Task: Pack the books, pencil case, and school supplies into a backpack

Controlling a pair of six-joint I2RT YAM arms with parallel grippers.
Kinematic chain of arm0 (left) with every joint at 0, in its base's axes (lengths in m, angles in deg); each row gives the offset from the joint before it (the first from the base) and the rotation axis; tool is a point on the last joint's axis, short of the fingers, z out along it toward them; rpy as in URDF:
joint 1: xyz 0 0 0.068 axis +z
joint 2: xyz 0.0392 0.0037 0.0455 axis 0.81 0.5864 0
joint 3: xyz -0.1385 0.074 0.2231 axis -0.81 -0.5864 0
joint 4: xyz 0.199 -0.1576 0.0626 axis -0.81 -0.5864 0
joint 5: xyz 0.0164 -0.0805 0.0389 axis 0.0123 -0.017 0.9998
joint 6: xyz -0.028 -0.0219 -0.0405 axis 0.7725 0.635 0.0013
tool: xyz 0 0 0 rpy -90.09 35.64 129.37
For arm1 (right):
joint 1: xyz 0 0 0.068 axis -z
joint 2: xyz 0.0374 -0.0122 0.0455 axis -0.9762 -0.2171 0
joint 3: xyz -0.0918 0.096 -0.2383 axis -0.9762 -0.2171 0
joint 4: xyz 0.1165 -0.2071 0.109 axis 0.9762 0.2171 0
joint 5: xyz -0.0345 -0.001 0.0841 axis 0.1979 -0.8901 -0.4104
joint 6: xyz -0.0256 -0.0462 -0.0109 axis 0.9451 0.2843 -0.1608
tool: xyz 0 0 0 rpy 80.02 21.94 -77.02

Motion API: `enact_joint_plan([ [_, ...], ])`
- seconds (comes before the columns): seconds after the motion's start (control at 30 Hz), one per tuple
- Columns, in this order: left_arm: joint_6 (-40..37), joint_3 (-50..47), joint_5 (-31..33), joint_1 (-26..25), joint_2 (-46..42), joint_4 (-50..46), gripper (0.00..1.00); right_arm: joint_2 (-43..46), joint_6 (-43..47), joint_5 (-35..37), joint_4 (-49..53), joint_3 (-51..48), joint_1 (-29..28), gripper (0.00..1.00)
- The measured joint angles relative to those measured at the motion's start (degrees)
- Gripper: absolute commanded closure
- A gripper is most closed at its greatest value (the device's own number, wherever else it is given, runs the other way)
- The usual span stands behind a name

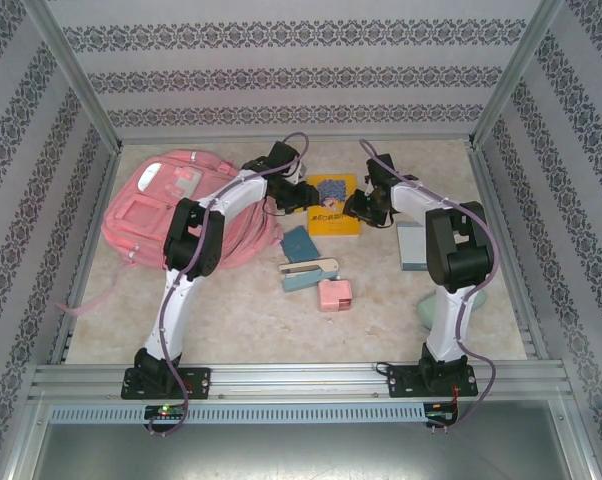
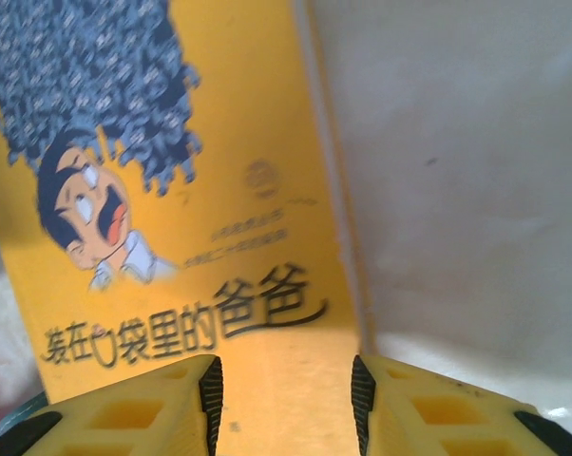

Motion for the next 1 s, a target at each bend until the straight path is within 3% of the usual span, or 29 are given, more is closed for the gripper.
enact_joint_plan([
  [0.37,2.1,1.0,-0.5,0.6,2.3,0.0,0.55,-5.0,3.3,-0.5,1.0,6.4,2.0,0.58],
  [0.77,5.4,0.4,-3.0,1.2,2.4,0.9,0.56,-8.1,2.1,-3.7,1.0,8.8,-0.3,0.62],
  [1.0,13.7,-7.3,-10.5,3.5,0.6,12.2,0.57,-8.2,0.4,-3.6,1.0,9.0,-0.5,0.63],
])
